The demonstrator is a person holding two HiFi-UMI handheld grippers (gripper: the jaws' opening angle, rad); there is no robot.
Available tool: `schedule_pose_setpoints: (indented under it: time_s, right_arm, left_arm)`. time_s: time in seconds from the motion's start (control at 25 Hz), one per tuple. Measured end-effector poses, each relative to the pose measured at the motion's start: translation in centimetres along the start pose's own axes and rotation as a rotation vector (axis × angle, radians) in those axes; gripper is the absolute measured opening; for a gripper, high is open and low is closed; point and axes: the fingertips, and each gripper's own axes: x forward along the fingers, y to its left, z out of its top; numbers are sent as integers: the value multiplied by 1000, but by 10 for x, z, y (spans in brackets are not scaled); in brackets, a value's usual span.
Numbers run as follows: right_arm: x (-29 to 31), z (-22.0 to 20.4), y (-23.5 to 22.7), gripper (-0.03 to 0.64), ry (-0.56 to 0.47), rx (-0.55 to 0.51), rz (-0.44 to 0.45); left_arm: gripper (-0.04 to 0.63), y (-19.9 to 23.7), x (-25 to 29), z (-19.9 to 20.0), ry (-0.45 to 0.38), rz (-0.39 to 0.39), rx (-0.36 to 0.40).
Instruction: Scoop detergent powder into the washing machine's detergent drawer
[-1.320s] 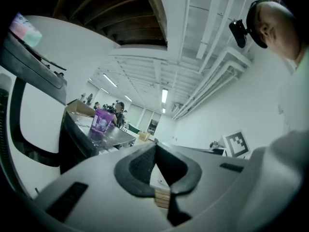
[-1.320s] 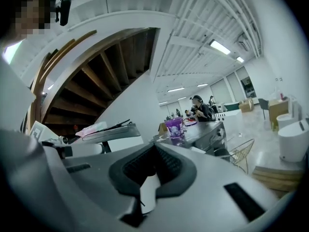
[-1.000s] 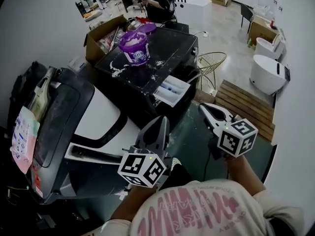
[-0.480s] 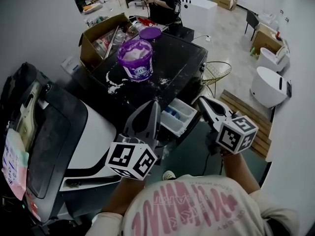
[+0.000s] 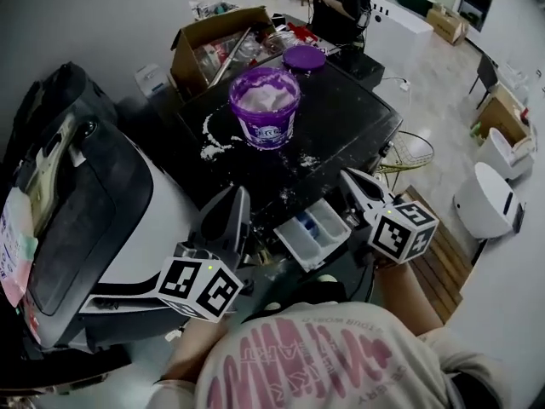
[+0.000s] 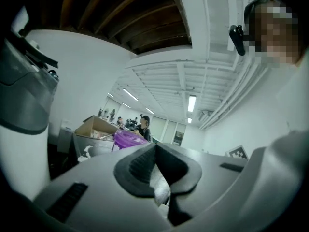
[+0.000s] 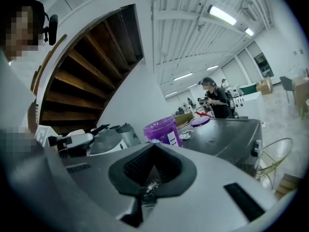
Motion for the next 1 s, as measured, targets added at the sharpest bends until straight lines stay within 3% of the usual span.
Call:
schedule_pose_setpoints:
  time_s: [0.28,0.6,0.8,1.0]
  right_arm:
    - [67,38,-24,3,120,5,269]
    - [117,74,-16,75,234,-193,504]
    - [150,86,-2,84,323,-331,588]
    - [189,91,8,97,460,-396,605]
  left_arm:
    - [3,9,11,13,-116,256,-14]
    - [3,3,-12,0,-185,468,-30]
    - [3,-6,-32,-5,-213,583,-8]
    - [3,-12,-44,-5,-237,659,-3]
